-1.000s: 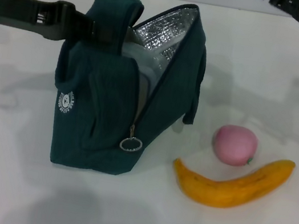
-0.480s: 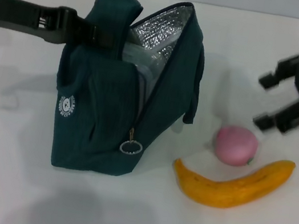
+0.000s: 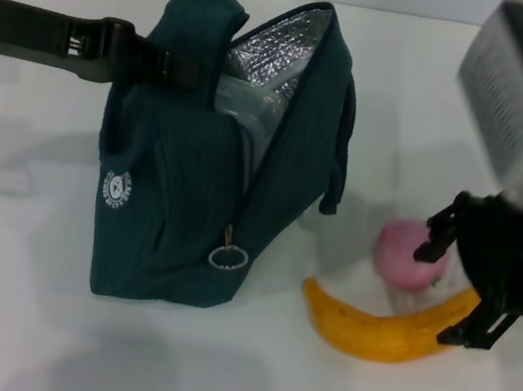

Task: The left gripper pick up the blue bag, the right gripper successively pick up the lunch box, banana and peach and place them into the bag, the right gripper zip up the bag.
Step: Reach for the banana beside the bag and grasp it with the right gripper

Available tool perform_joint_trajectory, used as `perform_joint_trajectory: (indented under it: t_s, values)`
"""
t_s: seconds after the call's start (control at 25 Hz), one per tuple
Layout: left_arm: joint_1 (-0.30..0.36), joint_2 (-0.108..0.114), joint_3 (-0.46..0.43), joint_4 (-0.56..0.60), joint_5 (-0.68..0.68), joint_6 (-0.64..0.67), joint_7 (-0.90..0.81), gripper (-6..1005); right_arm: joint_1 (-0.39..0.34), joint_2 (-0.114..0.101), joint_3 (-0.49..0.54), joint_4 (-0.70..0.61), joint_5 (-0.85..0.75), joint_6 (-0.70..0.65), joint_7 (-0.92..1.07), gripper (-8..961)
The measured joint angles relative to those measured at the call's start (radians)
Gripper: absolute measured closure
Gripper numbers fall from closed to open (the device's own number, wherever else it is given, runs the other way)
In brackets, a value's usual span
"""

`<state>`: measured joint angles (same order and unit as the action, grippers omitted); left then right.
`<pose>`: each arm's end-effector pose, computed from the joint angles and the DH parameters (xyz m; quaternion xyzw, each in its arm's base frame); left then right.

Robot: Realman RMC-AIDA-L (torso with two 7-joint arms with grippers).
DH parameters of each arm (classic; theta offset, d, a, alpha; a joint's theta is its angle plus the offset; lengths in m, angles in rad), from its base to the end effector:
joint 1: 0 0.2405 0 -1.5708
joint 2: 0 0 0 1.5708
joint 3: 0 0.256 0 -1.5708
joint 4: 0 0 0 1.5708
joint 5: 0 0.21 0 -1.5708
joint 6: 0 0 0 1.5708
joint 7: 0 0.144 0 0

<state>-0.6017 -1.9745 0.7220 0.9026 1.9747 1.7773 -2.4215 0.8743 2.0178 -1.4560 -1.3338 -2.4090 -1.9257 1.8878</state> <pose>-0.2149 0.3516 0.0742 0.8232 0.5177 0.2331 0.0060 0.0971 0.3365 0.0042 0.9611 0.1091 0.2431 0.0728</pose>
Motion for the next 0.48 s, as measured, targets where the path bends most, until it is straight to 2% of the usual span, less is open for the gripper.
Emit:
perform_joint_trajectory:
  t_s: [0.12,0.48]
  values:
    - [0.006,-0.003,0.002,0.003,-0.004,0.001,-0.002,969,-0.030,0.000,-0.083,-0.026,-0.002,0.051,-0.005,120]
    - [-0.006,-0.009,0.005,0.003,-0.006,0.002,-0.023,969,-0.075,0.003,-0.175,-0.027,-0.005,0.098,-0.055,140]
